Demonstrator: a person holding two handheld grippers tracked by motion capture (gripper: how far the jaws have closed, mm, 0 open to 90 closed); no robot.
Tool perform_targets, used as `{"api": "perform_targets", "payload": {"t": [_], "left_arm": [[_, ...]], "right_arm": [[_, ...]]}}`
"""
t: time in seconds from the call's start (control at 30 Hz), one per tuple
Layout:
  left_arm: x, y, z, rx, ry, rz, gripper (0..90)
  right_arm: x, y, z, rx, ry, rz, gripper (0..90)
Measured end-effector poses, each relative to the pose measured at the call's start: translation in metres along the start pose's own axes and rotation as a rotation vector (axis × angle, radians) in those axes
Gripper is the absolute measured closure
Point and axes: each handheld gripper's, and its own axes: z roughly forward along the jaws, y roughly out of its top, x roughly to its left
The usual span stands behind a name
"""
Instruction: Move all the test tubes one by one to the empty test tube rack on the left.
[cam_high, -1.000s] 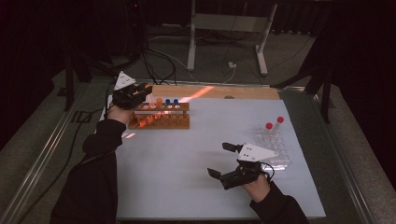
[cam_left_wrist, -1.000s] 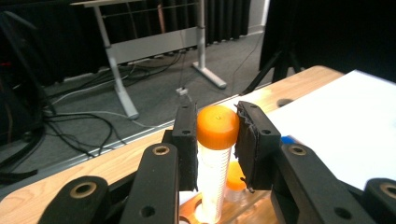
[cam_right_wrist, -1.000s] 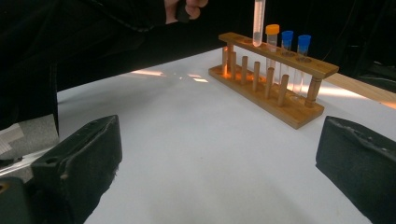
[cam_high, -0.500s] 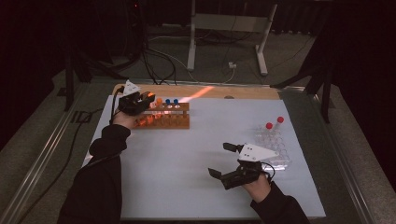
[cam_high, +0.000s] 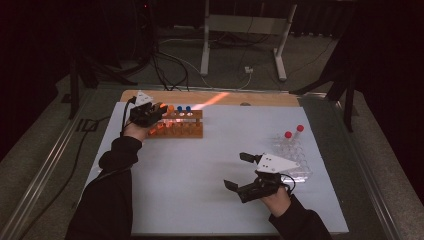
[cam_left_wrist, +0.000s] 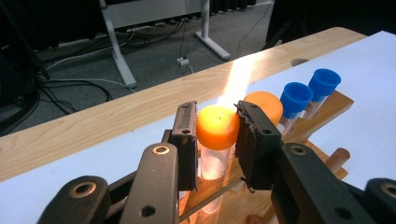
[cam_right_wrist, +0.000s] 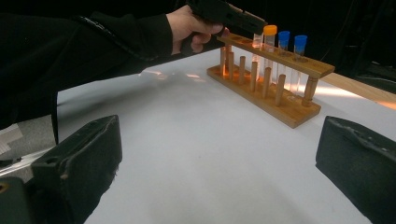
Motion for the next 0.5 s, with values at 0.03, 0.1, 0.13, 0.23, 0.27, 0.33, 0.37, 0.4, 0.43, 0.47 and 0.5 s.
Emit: {"api": "perform_targets", "payload": {"t": [0.03,0.1,0.13,0.23,0.27,0.33,0.37,0.4,0.43,0.47,0.5], "left_arm": [[0.000,0.000,0.000,0.003,0.007,0.004,71.4],[0.000,-0.001,0.000,0.000,0.003,0.000,71.3],[0.001,-0.001,0.000,0.001,-0.007,0.000,71.2],[0.000,0.001,-0.002,0.004,-0.013,0.005,64.9],[0.001,0.002,-0.004,0.006,-0.018,0.000,56.9],[0.002,0.005,-0.011,-0.005,-0.039,-0.007,46.0],[0.001,0.007,-0.014,-0.005,-0.042,-0.002,42.2],[0.001,0.008,-0.017,-0.004,-0.041,0.001,36.7],[0.000,0.010,-0.022,-0.014,-0.063,-0.006,29.9],[-0.001,0.011,-0.026,-0.019,-0.061,-0.005,25.3],[-0.001,0.012,-0.029,-0.027,-0.075,-0.007,21.2]], "right_arm": [[0.000,0.000,0.000,0.000,0.001,0.001,0.0],[0.000,0.000,0.000,0.000,0.001,0.001,0.0],[0.000,0.000,0.000,0.000,0.001,0.002,0.0],[0.000,0.000,0.000,0.000,0.000,0.005,0.0],[-0.001,0.000,-0.001,-0.002,0.000,0.007,0.0],[-0.001,0.000,-0.001,-0.003,-0.001,0.007,0.0],[-0.001,0.000,-0.002,-0.005,-0.002,0.008,0.0],[-0.001,0.001,-0.002,-0.005,-0.004,0.008,0.0],[-0.002,0.001,-0.002,-0.006,-0.005,0.007,0.0],[-0.002,0.001,-0.003,-0.005,-0.006,0.006,0.0],[-0.002,0.001,-0.004,-0.007,-0.007,0.006,0.0]]}}
